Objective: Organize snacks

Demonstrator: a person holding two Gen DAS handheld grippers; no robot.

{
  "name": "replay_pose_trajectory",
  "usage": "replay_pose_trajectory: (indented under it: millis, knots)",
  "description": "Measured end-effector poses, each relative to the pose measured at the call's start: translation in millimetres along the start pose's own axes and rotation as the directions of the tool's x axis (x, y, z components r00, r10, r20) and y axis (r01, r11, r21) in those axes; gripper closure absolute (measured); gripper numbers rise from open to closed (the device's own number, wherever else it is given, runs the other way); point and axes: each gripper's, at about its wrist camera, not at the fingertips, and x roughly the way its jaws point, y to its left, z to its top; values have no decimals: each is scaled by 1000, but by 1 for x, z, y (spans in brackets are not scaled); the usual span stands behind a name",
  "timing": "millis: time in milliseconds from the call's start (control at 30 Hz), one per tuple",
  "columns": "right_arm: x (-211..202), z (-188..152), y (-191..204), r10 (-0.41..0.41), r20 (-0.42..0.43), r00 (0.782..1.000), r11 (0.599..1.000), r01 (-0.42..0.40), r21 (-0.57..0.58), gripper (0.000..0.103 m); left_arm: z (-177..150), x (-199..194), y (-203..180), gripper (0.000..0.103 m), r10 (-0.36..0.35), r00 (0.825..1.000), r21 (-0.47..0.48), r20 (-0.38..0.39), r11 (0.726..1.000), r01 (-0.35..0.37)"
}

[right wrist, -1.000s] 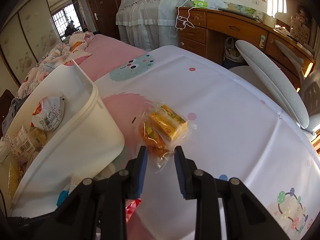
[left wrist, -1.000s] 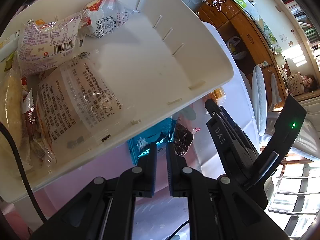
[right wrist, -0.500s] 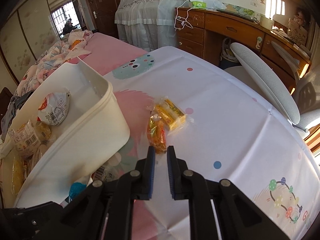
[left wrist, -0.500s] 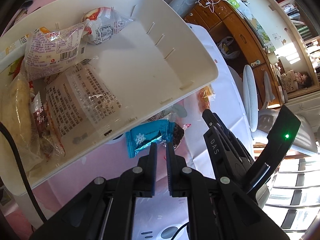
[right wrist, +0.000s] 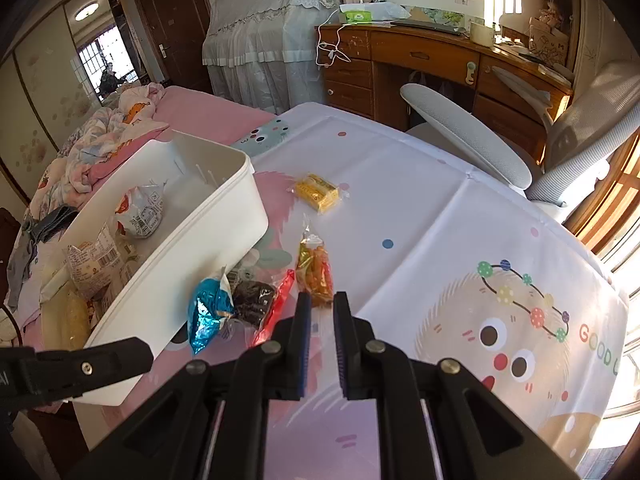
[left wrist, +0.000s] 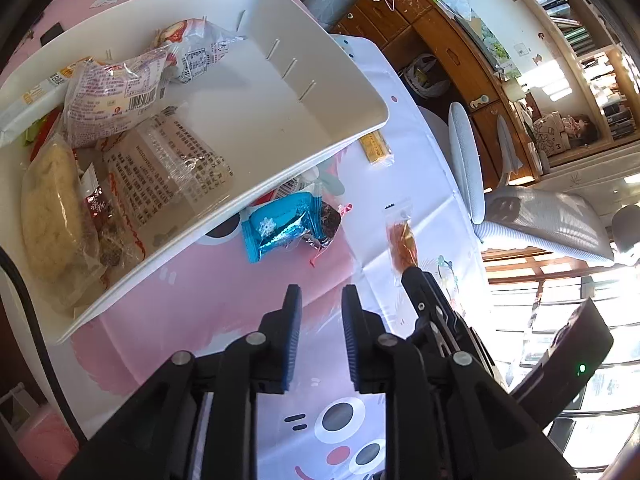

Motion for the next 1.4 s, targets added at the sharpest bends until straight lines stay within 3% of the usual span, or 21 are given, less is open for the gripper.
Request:
replay_pose_trajectory:
  millis: [100,233,533,700,1400]
  knots:
    - [-12,-13,-1,-3,-4,1000,1000,3,16,92,-3,3,5,73,3,1000,-4,19,1000,-3]
    - [-20,-28,-9,-5,-16,1000,999,6,46,92,-8,9,14,48,12,998,-43,62,999,-10]
    - [-26,-50,-23,17,-37,999,996,-14,84,92,-5,37,19,21,21,991,-134,133,991,-3]
    - [-24,-52,-29,40,-38,998,995,-36,97,92,0,49,18,15,57,984,-182,167,983,-26]
    - [-18,-54,-50,94,-45,995,985,-86,147,92,32,85,4,15,243,949,-292,200,939,-179]
